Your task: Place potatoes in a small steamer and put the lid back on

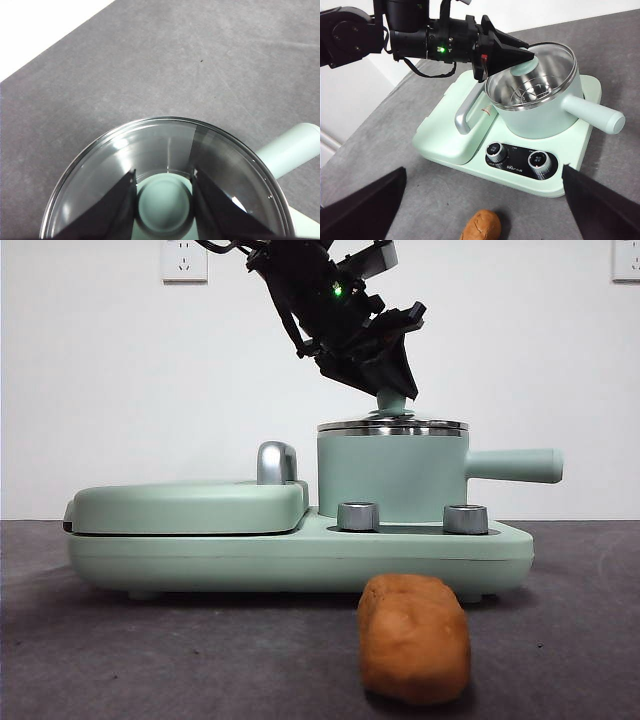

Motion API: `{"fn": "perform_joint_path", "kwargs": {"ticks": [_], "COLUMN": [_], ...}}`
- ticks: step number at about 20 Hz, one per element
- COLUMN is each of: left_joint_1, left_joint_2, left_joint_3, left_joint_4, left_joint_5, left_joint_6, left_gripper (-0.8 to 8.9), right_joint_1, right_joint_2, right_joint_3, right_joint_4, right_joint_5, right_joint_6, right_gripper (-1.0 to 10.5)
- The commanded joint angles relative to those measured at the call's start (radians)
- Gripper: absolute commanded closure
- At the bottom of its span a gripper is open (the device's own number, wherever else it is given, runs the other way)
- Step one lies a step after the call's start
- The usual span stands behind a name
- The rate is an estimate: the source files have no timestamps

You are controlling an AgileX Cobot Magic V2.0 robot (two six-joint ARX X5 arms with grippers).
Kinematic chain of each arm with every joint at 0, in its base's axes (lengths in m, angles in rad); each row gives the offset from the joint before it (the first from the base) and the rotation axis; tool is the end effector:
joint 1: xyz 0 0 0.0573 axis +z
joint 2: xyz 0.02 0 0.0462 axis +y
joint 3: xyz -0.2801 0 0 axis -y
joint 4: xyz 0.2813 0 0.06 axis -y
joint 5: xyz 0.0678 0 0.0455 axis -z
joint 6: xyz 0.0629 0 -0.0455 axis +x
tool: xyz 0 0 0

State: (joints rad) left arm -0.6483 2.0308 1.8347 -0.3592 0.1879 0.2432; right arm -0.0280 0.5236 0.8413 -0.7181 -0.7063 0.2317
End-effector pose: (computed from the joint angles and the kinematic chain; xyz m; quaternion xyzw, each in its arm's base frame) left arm 0.4250 -0.3367 0.2902 0.1687 0.2175 -0.4200 0.8648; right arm 0.1335 0.0371 0.3433 0.1777 0.2221 0.3024 0.9098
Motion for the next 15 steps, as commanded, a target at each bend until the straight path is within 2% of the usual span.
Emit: {"fn": "perform_joint_path", "kwargs": {"ticks": [1,11,15], "left_joint_1": [-0.006,0.002,0.024], "left_joint_2": [0.024,0.022,0.020], "left_joint_3": [0.053,0.173,0.173], "left_joint_4": [-0.030,-0.134,-0.176], "left_joint_5": [0.003,0.003,0.003], "left_joint_6": [0.002,0.002,-0.002], "left_gripper": [8.08,8.08,8.08], "right_joint_1": [0.000,0.004,0.105], "right_joint_2": [0.005,0.031,0.129], "right_joint_3": [0.017,0.018,0.019], "right_joint_4": [0.006,-0.034,-0.083], "right_joint_5": [-0.001,0.007,0.027], "right_joint_6": [-0.005,-0.002,0.053], "right_gripper": [4.5,4.5,4.5]}}
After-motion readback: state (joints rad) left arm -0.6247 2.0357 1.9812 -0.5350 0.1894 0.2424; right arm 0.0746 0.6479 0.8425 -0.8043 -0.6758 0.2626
